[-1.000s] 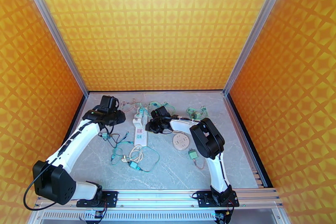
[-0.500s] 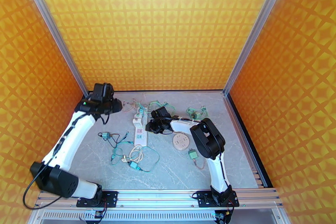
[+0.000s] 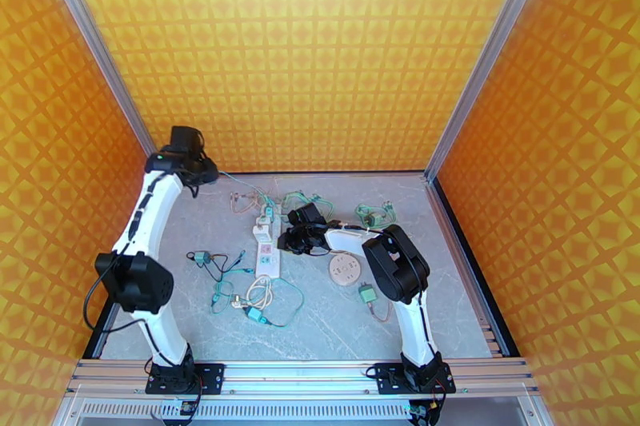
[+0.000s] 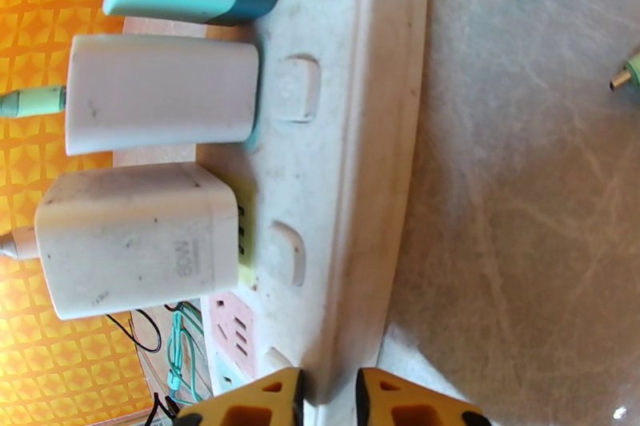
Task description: Pull the plug off the socket
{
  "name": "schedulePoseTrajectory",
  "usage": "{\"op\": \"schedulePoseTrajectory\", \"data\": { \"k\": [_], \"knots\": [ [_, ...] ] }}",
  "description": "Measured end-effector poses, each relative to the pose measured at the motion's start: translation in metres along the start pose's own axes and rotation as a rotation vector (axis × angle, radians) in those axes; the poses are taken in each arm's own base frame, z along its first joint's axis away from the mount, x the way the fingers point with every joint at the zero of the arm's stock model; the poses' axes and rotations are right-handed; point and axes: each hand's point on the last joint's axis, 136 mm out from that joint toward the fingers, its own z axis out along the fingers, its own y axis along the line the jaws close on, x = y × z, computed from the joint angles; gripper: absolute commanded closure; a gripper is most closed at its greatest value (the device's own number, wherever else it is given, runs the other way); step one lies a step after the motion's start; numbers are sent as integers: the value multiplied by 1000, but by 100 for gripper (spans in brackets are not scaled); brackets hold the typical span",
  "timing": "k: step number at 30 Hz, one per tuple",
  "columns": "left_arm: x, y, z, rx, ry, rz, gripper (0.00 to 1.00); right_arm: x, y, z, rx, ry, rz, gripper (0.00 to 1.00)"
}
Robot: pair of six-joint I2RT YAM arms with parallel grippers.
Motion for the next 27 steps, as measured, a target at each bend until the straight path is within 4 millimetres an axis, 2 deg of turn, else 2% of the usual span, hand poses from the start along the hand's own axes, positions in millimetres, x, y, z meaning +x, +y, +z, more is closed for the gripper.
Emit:
{"op": "schedulePoseTrajectory", "data": {
  "k": [5, 9, 13, 18, 21, 23, 25, 27],
  "knots": [
    [-33, 31, -18, -46, -67, -51, 99, 0, 0, 0, 0, 1, 0, 76],
    [-38, 48, -28, -86, -85, -66, 100, 0, 0, 0, 0, 1, 0, 76],
    [-28, 67, -35, -134, -71, -83, 100, 0, 0, 0, 0, 1, 0, 76],
    [-5, 114, -55, -264, -60, -129, 100, 0, 0, 0, 0, 1, 0, 76],
    [10, 151, -78, -344, -70, -191, 100, 0, 0, 0, 1, 1, 0, 76],
    [12, 173, -99, -394, -103, -234, 100, 0, 0, 0, 0, 1, 0, 76],
    [11, 187, -121, -435, -148, -264, 100, 0, 0, 0, 0, 1, 0, 76],
    [9, 190, -139, -451, -193, -274, 100, 0, 0, 0, 0, 1, 0, 76]
  ]
}}
